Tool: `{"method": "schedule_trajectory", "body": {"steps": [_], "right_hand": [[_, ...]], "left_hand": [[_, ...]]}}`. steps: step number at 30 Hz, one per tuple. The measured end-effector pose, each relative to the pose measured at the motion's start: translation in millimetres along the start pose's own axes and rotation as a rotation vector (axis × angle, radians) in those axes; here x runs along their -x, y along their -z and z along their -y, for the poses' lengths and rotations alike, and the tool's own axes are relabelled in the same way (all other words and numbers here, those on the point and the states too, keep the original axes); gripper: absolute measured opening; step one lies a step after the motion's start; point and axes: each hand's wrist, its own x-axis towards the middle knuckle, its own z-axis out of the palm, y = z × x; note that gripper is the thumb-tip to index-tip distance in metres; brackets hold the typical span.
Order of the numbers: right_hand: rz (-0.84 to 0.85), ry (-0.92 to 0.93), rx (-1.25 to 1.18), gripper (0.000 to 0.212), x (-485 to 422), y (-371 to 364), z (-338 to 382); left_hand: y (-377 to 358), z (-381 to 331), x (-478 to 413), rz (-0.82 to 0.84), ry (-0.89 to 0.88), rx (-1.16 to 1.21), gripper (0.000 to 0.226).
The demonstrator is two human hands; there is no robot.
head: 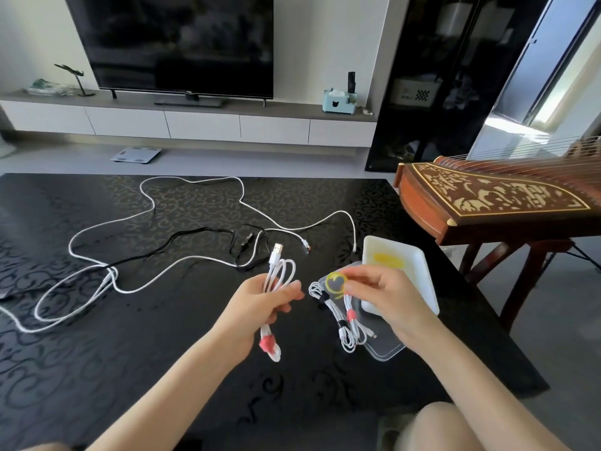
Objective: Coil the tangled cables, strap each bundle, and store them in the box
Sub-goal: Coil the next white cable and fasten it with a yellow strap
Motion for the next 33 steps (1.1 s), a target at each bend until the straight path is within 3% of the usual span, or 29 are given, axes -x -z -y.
{"method": "schedule_trajectory", "body": {"steps": [5, 8, 11, 13, 19, 21, 23, 28, 31, 33], "right_hand": [[0.020, 0.080, -0.003, 0.023, 30.9, -43.0, 14.2], [-0.028, 0.147, 0.211, 0.030, 41.2, -57.2, 21.7], [0.070, 0.220, 0.356, 0.030, 50.4, -64.6, 25.6], [0.194, 0.189, 0.192, 0.032, 56.8, -66.4, 30.0], [0.433, -0.058, -0.681, 0.017, 63.4, -61.2, 47.2], [0.570, -0.106, -0.943, 0.029, 64.7, -57.5, 50.5], [0.621, -0.070, -0.972, 0.045, 66.8, -55.0, 51.8], [0.280, 0.191, -0.446, 0.029, 73.9, -66.4, 52.3], [0.127, 0.278, -0.367, 0.023, 75.7, -72.7, 53.7], [0.110, 0.274, -0.409, 0.022, 76.0, -73.6, 55.5]], "left_hand": [[-2.8, -7.4, 24.4, 0.034, -0.090, 0.043, 0.026], [7.6, -8.2, 35.9, 0.046, -0.080, 0.060, 0.032], [18.1, -8.8, 45.0, 0.074, -0.034, 0.161, 0.035], [25.0, -11.0, 50.0, 0.098, 0.009, 0.242, 0.027], [35.6, -15.8, 68.6, 0.384, 0.013, 0.200, 0.021], [34.5, -16.4, 75.2, 0.422, 0.020, 0.238, 0.021], [32.3, -17.0, 81.2, 0.461, 0.018, 0.287, 0.018], [28.0, -21.4, 90.7, 0.515, 0.007, 0.286, 0.017], [26.8, -24.0, 95.0, 0.547, -0.009, 0.273, 0.015], [26.3, -25.1, 97.3, 0.563, -0.015, 0.276, 0.007]]}}
